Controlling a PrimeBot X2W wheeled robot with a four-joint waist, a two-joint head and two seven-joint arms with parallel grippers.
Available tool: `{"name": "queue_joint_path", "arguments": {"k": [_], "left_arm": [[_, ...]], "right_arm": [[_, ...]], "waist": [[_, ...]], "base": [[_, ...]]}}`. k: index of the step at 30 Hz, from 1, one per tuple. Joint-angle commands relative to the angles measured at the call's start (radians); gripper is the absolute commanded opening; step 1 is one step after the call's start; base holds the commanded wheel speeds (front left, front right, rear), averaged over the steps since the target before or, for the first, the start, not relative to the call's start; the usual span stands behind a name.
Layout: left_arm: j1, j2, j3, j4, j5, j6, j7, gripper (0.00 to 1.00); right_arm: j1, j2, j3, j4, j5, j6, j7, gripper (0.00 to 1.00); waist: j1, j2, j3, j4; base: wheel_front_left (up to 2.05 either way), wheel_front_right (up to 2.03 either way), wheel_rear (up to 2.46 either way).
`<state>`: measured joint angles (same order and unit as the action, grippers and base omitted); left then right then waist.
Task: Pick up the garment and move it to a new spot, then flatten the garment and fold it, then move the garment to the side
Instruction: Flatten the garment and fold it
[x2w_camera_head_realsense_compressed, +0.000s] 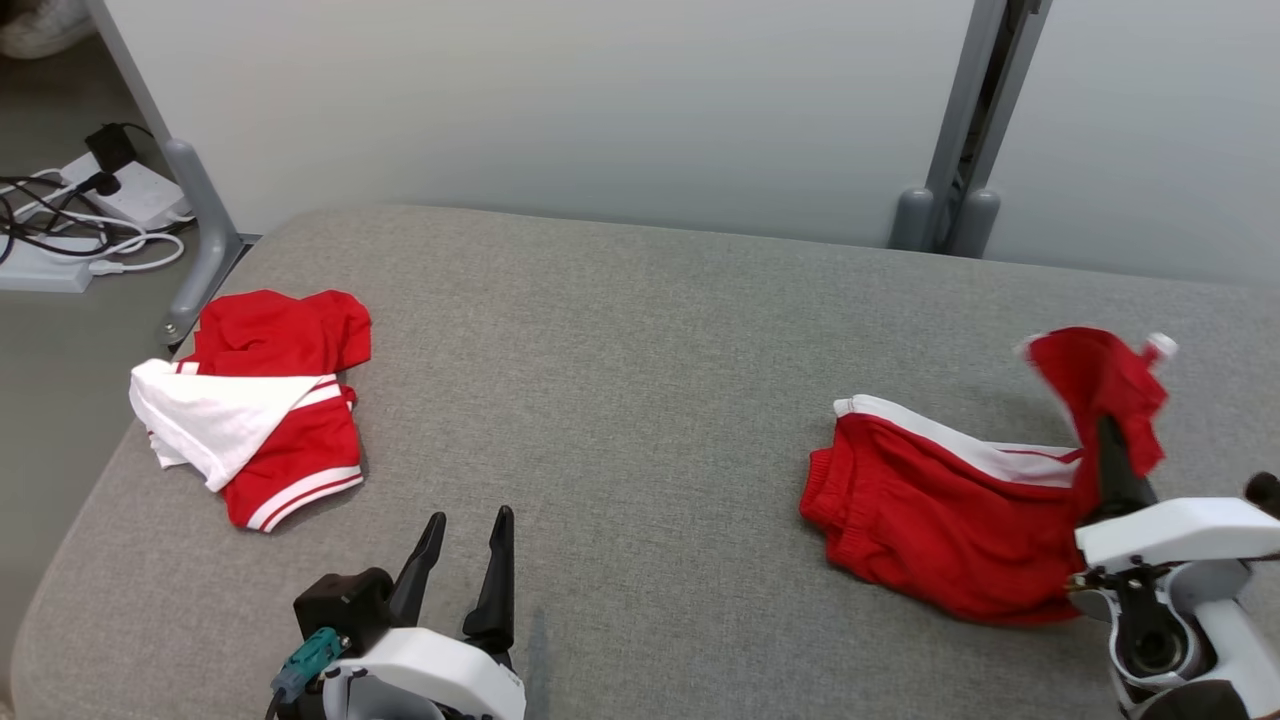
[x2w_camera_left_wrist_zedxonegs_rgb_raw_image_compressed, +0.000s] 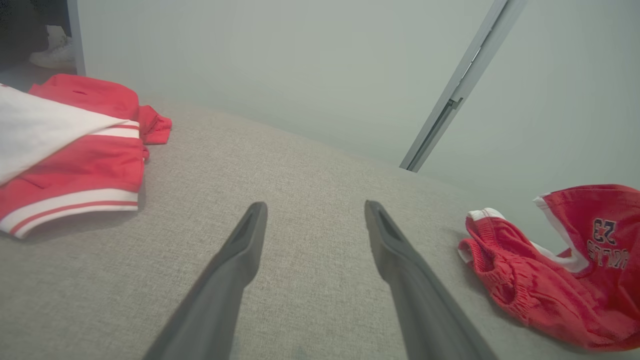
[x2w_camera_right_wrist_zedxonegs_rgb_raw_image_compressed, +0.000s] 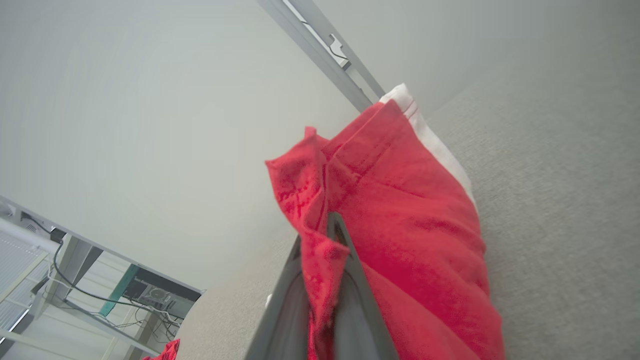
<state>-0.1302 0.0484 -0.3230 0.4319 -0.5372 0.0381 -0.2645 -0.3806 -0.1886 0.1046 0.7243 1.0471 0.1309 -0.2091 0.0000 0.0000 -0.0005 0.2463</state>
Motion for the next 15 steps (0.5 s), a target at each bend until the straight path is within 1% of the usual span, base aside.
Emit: {"name": "queue_joint_path", "arguments": {"k": [1,4,7,10,15], "left_arm": [[0.009,0.004,0.002,0.001,-0.001,0.002,-0.001,1.00],[0.010,0.004,0.002,0.003,-0.001,0.000,-0.001,1.00],[0.008,0.004,0.001,0.005,-0.002,0.000,-0.001,1.00],[0.003,0.004,-0.001,0.007,-0.003,0.000,-0.002,1.00],[-0.003,0.004,-0.005,0.007,-0.007,0.003,-0.001,1.00]], "right_arm": [[0.011,0.001,0.011,-0.021,0.005,0.000,0.001,0.00],[0.024,0.018,0.057,-0.098,0.028,0.000,0.008,0.00],[0.031,0.031,0.098,-0.148,0.050,0.000,0.016,0.00],[0.029,0.039,0.128,-0.150,0.056,0.000,0.022,0.00],[0.011,0.048,0.181,-0.108,0.036,0.000,0.024,0.00]], "waist": [[0.0000,0.0000,0.000,0.005],[0.0000,0.0000,0.004,0.018],[0.0000,0.0000,0.009,0.031],[0.0000,0.0000,0.014,0.045],[0.0000,0.0000,0.019,0.066]], "base": [[0.00,0.00,0.00],[0.00,0.00,0.00],[0.00,0.00,0.00],[0.00,0.00,0.00],[0.00,0.00,0.00]]}}
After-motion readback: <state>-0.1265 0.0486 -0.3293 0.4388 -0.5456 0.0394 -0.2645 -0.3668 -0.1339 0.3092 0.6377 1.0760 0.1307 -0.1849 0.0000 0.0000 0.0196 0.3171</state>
